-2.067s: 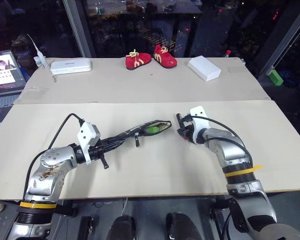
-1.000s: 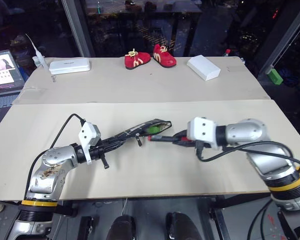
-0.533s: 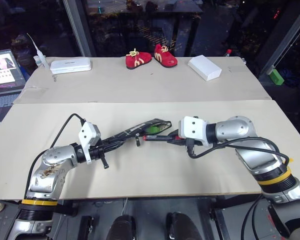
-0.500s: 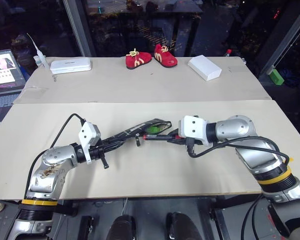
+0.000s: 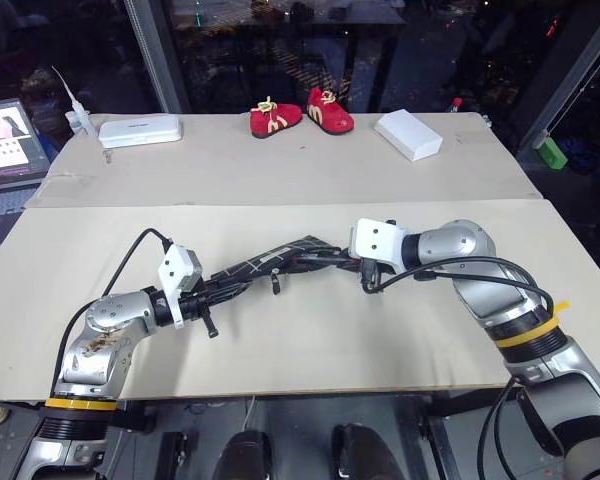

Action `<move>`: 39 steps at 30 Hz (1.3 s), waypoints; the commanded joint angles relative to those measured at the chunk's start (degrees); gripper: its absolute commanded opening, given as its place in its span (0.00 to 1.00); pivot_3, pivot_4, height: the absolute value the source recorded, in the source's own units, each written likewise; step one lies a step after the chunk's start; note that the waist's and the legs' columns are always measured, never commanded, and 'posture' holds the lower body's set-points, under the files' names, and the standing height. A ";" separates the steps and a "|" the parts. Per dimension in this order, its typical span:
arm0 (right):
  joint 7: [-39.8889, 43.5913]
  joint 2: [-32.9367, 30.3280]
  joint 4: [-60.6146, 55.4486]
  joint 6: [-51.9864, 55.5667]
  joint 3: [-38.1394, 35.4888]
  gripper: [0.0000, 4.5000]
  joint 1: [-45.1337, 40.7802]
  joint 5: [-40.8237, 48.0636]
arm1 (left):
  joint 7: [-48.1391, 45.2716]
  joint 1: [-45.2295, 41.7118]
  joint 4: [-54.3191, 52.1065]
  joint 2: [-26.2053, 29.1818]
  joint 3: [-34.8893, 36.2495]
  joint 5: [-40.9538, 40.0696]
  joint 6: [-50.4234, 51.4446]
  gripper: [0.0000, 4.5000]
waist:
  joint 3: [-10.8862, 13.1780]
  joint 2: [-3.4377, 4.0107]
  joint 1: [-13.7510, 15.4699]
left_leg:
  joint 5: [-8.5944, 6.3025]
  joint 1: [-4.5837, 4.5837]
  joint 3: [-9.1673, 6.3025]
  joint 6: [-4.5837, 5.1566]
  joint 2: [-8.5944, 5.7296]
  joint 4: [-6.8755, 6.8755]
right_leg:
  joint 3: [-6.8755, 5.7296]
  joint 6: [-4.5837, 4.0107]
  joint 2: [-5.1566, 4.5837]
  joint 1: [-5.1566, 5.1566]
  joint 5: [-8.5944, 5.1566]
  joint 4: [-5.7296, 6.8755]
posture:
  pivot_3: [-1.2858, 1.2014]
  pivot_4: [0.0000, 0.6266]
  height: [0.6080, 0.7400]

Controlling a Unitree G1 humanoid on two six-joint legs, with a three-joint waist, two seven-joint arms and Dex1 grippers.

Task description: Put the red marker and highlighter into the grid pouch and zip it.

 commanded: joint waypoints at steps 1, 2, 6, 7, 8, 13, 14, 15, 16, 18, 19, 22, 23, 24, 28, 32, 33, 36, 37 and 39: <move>-0.48 1.48 0.81 -4.10 2.30 0.12 -2.38 -3.66 | -0.14 -0.91 -1.28 -0.03 0.28 -0.05 -1.18 0.00 | 0.00 0.00 -0.01 | 0.00 0.00 0.01 0.00 0.00 0.00 | 0.00 0.00 0.00 0.01 0.00 0.00 | 0.52 0.24 1.00; -0.36 2.15 0.75 -4.82 3.33 0.12 -2.63 -4.58 | -0.16 -1.02 -1.23 -0.06 0.28 -0.06 -1.14 0.00 | 0.00 0.00 -0.01 | 0.00 0.01 0.00 0.00 0.00 0.00 | -0.01 0.00 0.00 0.01 0.00 0.01 | 0.52 0.24 1.00; -1.10 5.92 0.95 -6.92 6.96 0.12 -3.89 -8.54 | -0.21 -1.53 -1.09 -0.23 0.10 0.01 -0.99 0.00 | 0.00 0.00 -0.15 | 0.00 0.00 0.01 -0.01 0.02 0.00 | -0.01 0.00 0.02 -0.02 0.00 0.05 | 0.52 0.24 1.00; -1.46 6.89 1.18 -7.90 7.91 0.12 -4.09 -9.58 | -0.16 -1.64 -1.12 -0.31 0.02 0.03 -0.95 0.00 | 0.00 0.00 -0.12 | 0.00 0.01 0.00 -0.01 0.02 0.00 | -0.01 0.00 0.02 -0.02 0.00 0.06 | 0.52 0.24 1.00; -1.86 7.77 1.52 -8.72 8.58 0.12 -4.24 -10.40 | -0.12 -1.73 -1.14 -0.39 -0.05 0.05 -0.92 0.00 | 0.00 0.00 -0.08 | 0.01 0.00 -0.01 -0.01 0.02 0.00 | -0.01 0.00 0.02 -0.02 0.00 0.06 | 0.52 0.24 1.00; -3.77 11.34 3.83 -11.40 9.47 0.12 -5.30 -12.65 | 0.02 -1.40 -1.73 -0.47 -0.13 -0.06 -0.59 0.00 | 0.00 0.00 0.01 | 0.01 0.00 0.03 -0.02 0.02 0.00 | -0.03 0.00 0.02 -0.01 0.00 0.05 | 0.52 0.24 1.00; -4.27 12.31 4.16 -11.59 9.32 0.12 -5.54 -12.78 | 0.08 -1.22 -2.02 -0.42 -0.11 -0.13 -0.46 0.00 | 0.00 0.00 0.04 | 0.02 0.00 0.04 -0.03 0.01 0.00 | -0.03 0.00 0.01 -0.01 0.00 0.05 | 0.52 0.24 1.00; -4.68 13.22 4.44 -11.84 9.20 0.12 -5.75 -12.73 | 0.13 -1.13 -2.27 -0.37 -0.09 -0.18 -0.33 0.00 | 0.00 0.00 0.01 | 0.02 -0.01 0.06 -0.03 0.01 0.00 | -0.04 0.00 0.01 -0.01 0.00 0.05 | 0.52 0.24 1.00; -4.90 13.97 4.53 -11.90 9.11 0.12 -5.82 -12.66 | 0.20 -1.08 -2.53 -0.33 -0.07 -0.24 -0.17 0.00 | 0.00 0.00 -0.01 | 0.02 -0.01 0.05 -0.03 0.02 0.00 | -0.04 0.00 0.01 -0.01 0.00 0.05 | 0.52 0.24 1.00; -4.80 15.28 4.27 -11.28 8.55 0.12 -5.62 -11.75 | 0.41 -1.25 -2.98 -0.27 0.01 -0.43 0.29 0.00 | 0.00 0.00 -0.02 | 0.02 -0.01 0.06 -0.03 0.02 0.00 | -0.04 -0.01 0.01 -0.01 0.00 0.06 | 0.52 0.24 1.00; -4.71 15.71 4.17 -10.61 7.89 0.23 -5.56 -11.14 | 0.52 -1.32 -3.14 -0.25 0.05 -0.46 0.44 0.00 | 0.00 0.00 -0.02 | 0.02 -0.01 0.06 -0.03 0.02 0.00 | -0.04 -0.01 0.01 -0.01 0.00 0.06 | 0.52 0.24 1.00; -3.72 15.85 4.11 -7.76 5.00 0.47 -5.59 -8.60 | 0.80 -1.19 -3.43 -0.19 0.16 -0.55 0.65 0.00 | 0.00 0.01 -0.02 | 0.02 -0.01 0.04 -0.04 0.03 0.00 | -0.05 -0.01 0.01 -0.01 0.01 0.07 | 0.52 0.24 1.00; -4.87 15.77 4.95 -7.61 4.15 0.55 -6.02 -9.06 | 0.85 -1.07 -3.52 -0.13 0.18 -0.57 0.67 0.00 | 0.00 0.00 -0.01 | 0.02 -0.01 0.02 -0.04 0.03 0.00 | -0.05 -0.01 0.01 0.00 0.01 0.06 | 0.52 0.24 1.00; -5.32 15.54 5.45 -6.68 2.80 0.64 -6.35 -8.56 | 0.95 -0.90 -3.72 -0.08 0.21 -0.60 0.75 0.00 | 0.00 0.00 0.01 | 0.02 0.00 0.02 -0.04 0.03 0.00 | -0.05 -0.01 0.01 0.01 0.01 0.07 | 0.52 0.24 1.00; -1.28 11.54 4.78 -4.88 -2.85 0.78 -5.86 -3.24 | 1.33 -0.71 -4.30 -0.03 0.15 -0.68 1.07 0.00 | 0.00 0.01 0.09 | 0.02 0.00 0.02 -0.04 0.02 0.00 | -0.05 -0.02 0.01 0.00 0.01 0.06 | 0.52 0.24 1.00; 9.79 4.52 -3.00 4.92 -12.34 0.78 0.07 13.04 | 1.41 -0.61 -4.61 0.00 0.19 -0.74 1.37 0.00 | 0.00 0.00 0.61 | 0.02 -0.08 -0.02 -0.03 0.00 0.00 | -0.12 -0.01 -0.02 0.04 0.01 -0.03 | 0.52 0.24 1.00; 12.10 2.34 -4.62 6.61 -14.06 0.78 2.13 15.93 | 1.30 -0.58 -4.53 0.06 0.21 -0.67 1.38 0.00 | 0.00 0.00 0.65 | 0.00 -0.08 -0.02 -0.01 0.02 0.00 | -0.15 -0.01 -0.02 0.07 0.01 -0.03 | 0.52 0.24 1.00; 14.25 -1.62 -7.72 12.24 -17.86 0.78 6.93 21.73 | 1.08 -0.54 -4.35 0.16 0.27 -0.55 1.43 0.00 | 0.00 0.00 0.69 | -0.02 -0.09 -0.07 0.02 0.02 0.00 | -0.13 -0.01 -0.02 0.06 0.01 -0.07 | 0.52 0.24 1.00; 13.80 -2.22 -8.66 14.08 -18.42 0.78 8.56 22.89 | 1.02 -0.52 -4.30 0.19 0.28 -0.52 1.40 0.00 | 0.00 0.00 0.55 | -0.02 -0.07 -0.06 0.02 0.03 0.00 | -0.10 -0.01 -0.02 0.04 0.01 -0.07 | 0.52 0.24 1.00; 12.54 -3.07 -10.35 15.73 -18.32 0.78 12.09 23.51 | 0.92 -0.51 -4.11 0.24 0.31 -0.47 1.30 0.00 | 0.00 0.00 0.33 | -0.01 0.05 -0.06 0.02 0.03 0.00 | -0.06 -0.02 -0.01 0.07 0.01 0.01 | 0.52 0.24 1.00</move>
